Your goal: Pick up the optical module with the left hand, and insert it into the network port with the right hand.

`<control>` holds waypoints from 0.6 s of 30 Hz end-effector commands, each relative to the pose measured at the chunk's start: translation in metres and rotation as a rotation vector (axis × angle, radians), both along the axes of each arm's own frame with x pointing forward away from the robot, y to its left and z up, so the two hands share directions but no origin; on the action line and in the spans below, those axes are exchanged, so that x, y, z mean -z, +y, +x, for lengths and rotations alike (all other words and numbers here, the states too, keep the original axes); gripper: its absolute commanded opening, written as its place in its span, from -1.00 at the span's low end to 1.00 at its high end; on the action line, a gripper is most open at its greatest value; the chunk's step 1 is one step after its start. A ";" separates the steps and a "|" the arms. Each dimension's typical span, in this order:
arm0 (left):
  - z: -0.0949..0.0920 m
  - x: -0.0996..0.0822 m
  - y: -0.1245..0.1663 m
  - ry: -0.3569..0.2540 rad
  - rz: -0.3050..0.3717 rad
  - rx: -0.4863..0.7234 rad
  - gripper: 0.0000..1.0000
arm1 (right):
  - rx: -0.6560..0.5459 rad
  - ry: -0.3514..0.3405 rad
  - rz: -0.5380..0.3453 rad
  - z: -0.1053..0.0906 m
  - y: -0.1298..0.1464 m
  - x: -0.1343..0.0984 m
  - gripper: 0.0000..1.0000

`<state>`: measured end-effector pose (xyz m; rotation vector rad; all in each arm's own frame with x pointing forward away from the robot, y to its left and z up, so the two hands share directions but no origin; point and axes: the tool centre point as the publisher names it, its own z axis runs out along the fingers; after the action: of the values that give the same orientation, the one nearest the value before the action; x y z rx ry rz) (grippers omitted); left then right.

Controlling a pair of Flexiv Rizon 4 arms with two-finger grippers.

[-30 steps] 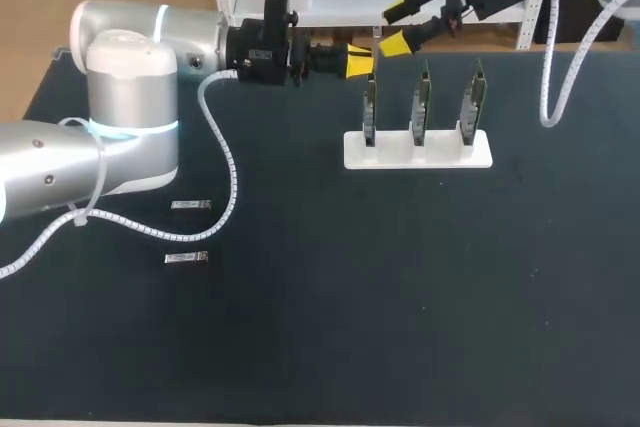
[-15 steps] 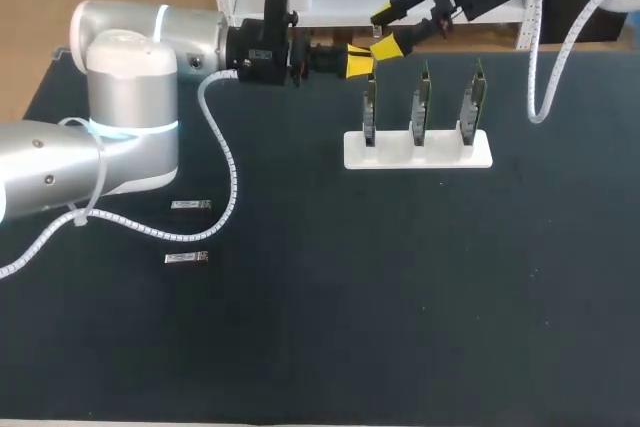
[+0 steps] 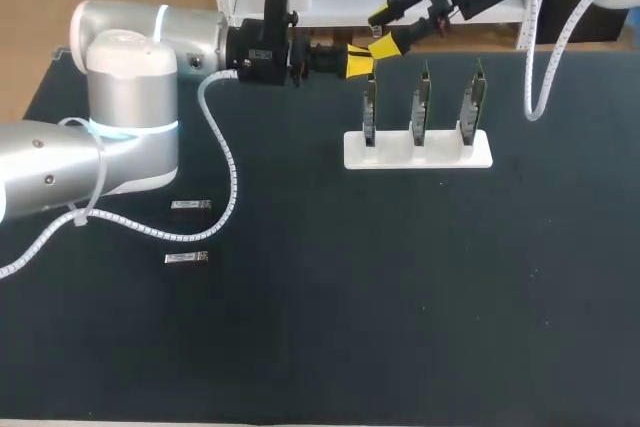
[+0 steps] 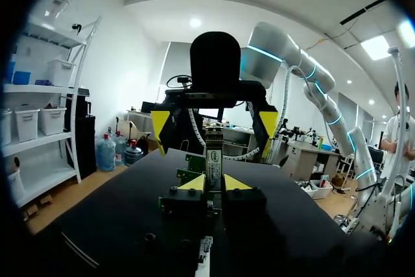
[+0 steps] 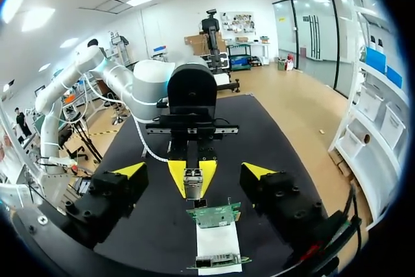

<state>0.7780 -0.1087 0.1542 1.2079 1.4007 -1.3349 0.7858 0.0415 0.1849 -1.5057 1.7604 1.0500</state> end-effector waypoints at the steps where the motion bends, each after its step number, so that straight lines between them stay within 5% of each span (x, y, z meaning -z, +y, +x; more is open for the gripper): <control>1: -0.002 0.000 0.000 -0.002 0.000 -0.006 -1.00 | -0.004 -0.003 -0.003 0.002 0.001 0.001 -1.00; 18: -0.002 0.000 0.000 -0.002 0.000 -0.006 -1.00 | 0.014 0.006 -0.012 0.002 -0.001 0.004 -1.00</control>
<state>0.7790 -0.1083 0.1534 1.2057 1.4030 -1.3325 0.7868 0.0407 0.1826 -1.5005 1.7796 1.0436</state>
